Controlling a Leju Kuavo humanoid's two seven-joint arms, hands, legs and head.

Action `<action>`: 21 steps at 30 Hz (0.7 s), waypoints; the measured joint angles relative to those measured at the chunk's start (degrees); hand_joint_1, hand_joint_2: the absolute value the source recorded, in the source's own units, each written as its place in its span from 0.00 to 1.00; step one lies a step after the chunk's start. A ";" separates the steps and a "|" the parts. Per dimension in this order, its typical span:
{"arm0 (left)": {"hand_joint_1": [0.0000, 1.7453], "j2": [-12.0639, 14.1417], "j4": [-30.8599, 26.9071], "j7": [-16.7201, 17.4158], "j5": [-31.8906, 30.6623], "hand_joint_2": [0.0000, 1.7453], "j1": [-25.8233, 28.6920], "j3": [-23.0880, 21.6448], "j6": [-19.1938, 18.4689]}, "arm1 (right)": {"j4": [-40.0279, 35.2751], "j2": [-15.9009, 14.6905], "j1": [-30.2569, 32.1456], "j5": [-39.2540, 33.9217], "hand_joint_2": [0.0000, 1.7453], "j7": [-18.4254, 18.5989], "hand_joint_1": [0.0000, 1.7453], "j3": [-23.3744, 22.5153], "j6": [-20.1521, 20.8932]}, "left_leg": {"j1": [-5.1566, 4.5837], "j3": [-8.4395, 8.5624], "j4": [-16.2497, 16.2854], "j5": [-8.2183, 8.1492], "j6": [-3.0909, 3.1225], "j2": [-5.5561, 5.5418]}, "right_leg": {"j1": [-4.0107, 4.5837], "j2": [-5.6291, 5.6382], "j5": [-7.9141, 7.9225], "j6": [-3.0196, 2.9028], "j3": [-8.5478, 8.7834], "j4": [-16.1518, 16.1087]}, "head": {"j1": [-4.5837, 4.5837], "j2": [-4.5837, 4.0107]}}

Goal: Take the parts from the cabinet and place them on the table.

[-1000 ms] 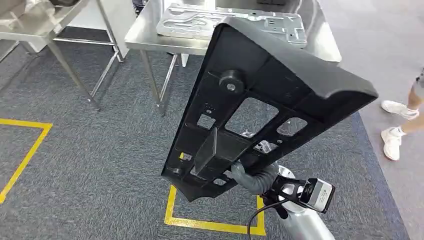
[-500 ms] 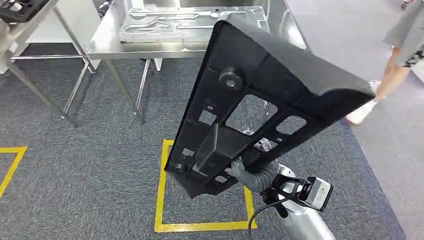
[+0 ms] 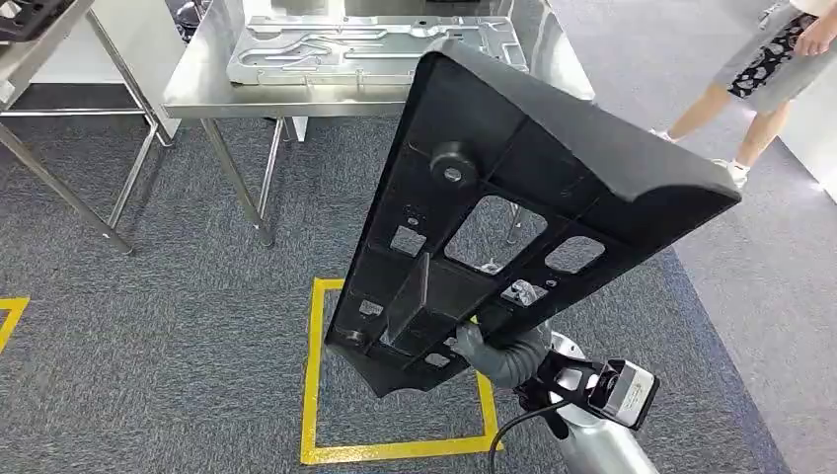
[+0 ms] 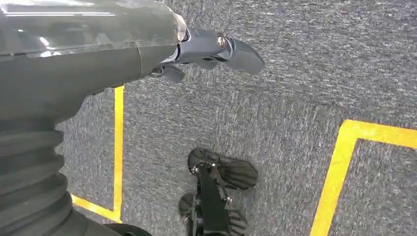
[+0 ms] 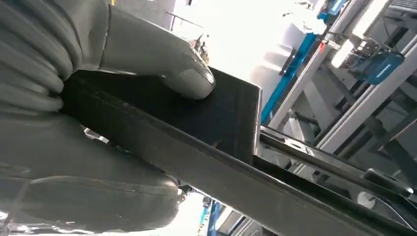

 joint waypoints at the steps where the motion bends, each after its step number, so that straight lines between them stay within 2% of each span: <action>1: 0.00 0.00 0.00 -0.04 0.02 1.00 0.01 0.00 -0.11 | 0.00 0.00 0.23 0.13 1.00 0.00 1.00 0.00 0.00 | 0.00 0.06 0.01 -0.03 -0.04 0.03 | -0.12 -0.06 0.56 0.08 -0.70 0.98 | 0.00 0.00; 2: 0.00 0.00 0.00 -0.15 0.02 1.00 0.00 0.00 -0.20 | 0.00 0.00 0.26 0.15 1.00 0.00 1.00 0.00 0.04 | 0.00 0.17 0.02 -0.18 -0.12 0.03 | -0.20 -0.16 2.43 0.09 0.23 -1.20 | 0.00 0.00; 3: 0.00 0.00 0.00 -0.20 0.09 1.00 -0.02 0.00 -0.28 | -0.02 0.00 0.25 0.15 1.00 0.00 1.00 0.00 0.07 | 0.01 0.39 0.03 -0.40 -0.26 0.02 | -0.29 -0.31 4.96 0.02 2.42 -5.47 | 0.00 0.00; 4: 0.00 0.00 0.00 -0.35 0.15 1.00 -0.02 0.00 -0.37 | -0.07 0.00 0.21 0.15 1.00 0.00 1.00 -0.02 0.09 | 0.01 0.72 0.02 -0.64 -0.41 0.02 | -0.36 -0.55 7.65 -0.11 5.46 -11.34 | 0.00 0.00; 5: 0.00 0.00 0.00 -0.42 0.20 1.00 -0.02 0.00 -0.46 | -0.28 0.00 0.21 0.15 1.00 0.00 1.00 -0.04 0.13 | 0.00 0.97 0.02 -0.88 -0.66 0.02 | -0.35 -1.03 9.24 -0.34 8.09 -16.18 | 0.00 0.00; 6: 0.00 0.00 0.00 -0.44 0.24 1.00 -0.05 0.00 -0.50 | -0.33 0.00 0.07 0.13 1.00 0.00 1.00 -0.07 0.18 | -0.41 0.98 0.26 -1.23 -1.11 0.01 | 0.03 -1.47 8.01 -0.58 8.77 -17.80 | 0.00 0.00; 9: 0.00 0.00 0.00 -0.50 0.33 1.00 -0.05 0.00 -0.57 | -0.39 0.02 0.13 0.15 1.00 0.00 1.00 -0.15 0.20 | -0.14 1.27 -0.12 -1.64 -2.07 0.23 | 0.40 -0.87 7.74 -1.52 8.67 -17.75 | 0.00 0.00; 10: 0.00 0.00 0.00 -0.50 0.33 1.00 -0.25 0.00 -0.61 | -0.55 0.02 0.11 0.15 1.00 0.00 1.00 -0.15 0.20 | -0.18 1.58 -0.13 -2.01 -2.61 0.35 | 0.24 -0.63 7.77 -1.99 9.07 -18.26 | 0.00 0.00; 11: 0.00 0.04 0.00 -0.55 0.33 1.00 -0.18 0.00 -0.61 | -0.81 0.04 0.19 0.22 1.00 0.00 1.00 -0.15 0.20 | 0.14 1.50 0.86 -2.27 -2.73 0.10 | 0.04 -0.63 7.82 -2.29 9.95 -18.63 | 0.00 0.00; 12: 0.00 0.02 0.00 -0.57 0.33 1.00 -0.21 0.00 -0.66 | -0.94 0.04 -0.01 0.13 1.00 0.00 1.00 -0.17 0.22 | 0.12 0.32 3.68 -3.44 -2.81 0.00 | -0.01 -0.70 7.41 -2.86 10.53 -18.72 | -0.02 0.00; 13: 0.00 0.04 0.00 -0.57 0.33 1.00 -0.18 0.00 -0.66 | -0.94 0.13 -0.01 0.15 1.00 0.00 1.00 -0.17 0.24 | 0.18 -2.57 8.92 -5.41 -2.96 -0.02 | 0.10 -0.69 6.97 -3.09 11.11 -18.71 | 0.00 0.00; 15: 0.00 0.04 0.00 -0.57 0.33 1.00 0.08 0.00 -0.66 | -0.96 0.13 0.32 0.22 1.00 0.00 1.00 -0.17 0.33 | 0.20 -8.51 18.01 -7.84 -3.20 -0.03 | 0.30 -0.45 6.01 -3.21 12.07 -18.71 | -0.02 0.00; 16: 0.00 0.04 0.00 -0.57 0.33 1.00 0.22 0.00 -0.66 | -0.96 0.13 0.52 0.31 1.00 0.00 1.00 -0.17 0.33 | 0.20 -10.37 19.74 -7.30 -3.20 -0.04 | 0.38 -0.28 5.50 -3.20 12.70 -18.71 | -0.02 0.00; 17: 0.00 0.04 0.00 -0.59 0.31 1.00 0.33 0.00 -0.70 | -0.96 0.13 0.64 0.39 1.00 0.00 1.00 -0.20 0.48 | 0.20 -10.76 18.62 -5.27 -3.11 -0.04 | 0.43 -0.11 4.91 -3.18 13.48 -18.71 | -0.02 0.00; 18: 0.00 0.04 0.00 -0.61 0.31 1.00 0.40 0.00 -0.70 | -0.96 0.13 0.73 0.48 1.00 0.00 1.00 -0.20 0.61 | 0.19 -9.73 14.74 -1.88 -2.92 -0.05 | 0.48 0.09 4.21 -3.09 14.46 -18.71 | -0.02 0.00; 19: 0.00 0.04 0.00 -0.66 0.31 1.00 0.41 0.00 -0.72 | -1.03 0.15 0.72 0.50 1.00 0.00 1.00 -0.20 0.72 | 0.16 -7.62 8.73 2.23 -2.62 -0.07 | 0.52 0.14 3.37 -3.01 15.67 -18.71 | -0.02 0.00; 20: 0.00 0.07 0.00 -0.68 0.31 1.00 0.41 0.00 -0.72 | -1.29 0.15 0.75 0.50 1.00 0.00 1.00 -0.22 0.81 | 0.06 -5.82 3.20 5.14 -2.21 -0.09 | 0.48 0.16 2.50 -2.87 16.51 -18.84 | 0.00 0.00; 21: 0.00 0.20 0.00 -0.68 0.31 1.00 0.34 0.00 -0.72 | -1.31 0.15 0.67 0.50 1.00 0.00 1.00 -0.26 0.87 | -0.67 -5.18 3.62 3.44 -2.02 -0.26 | 0.65 0.15 2.11 -2.49 16.78 -19.17 | 0.00 0.00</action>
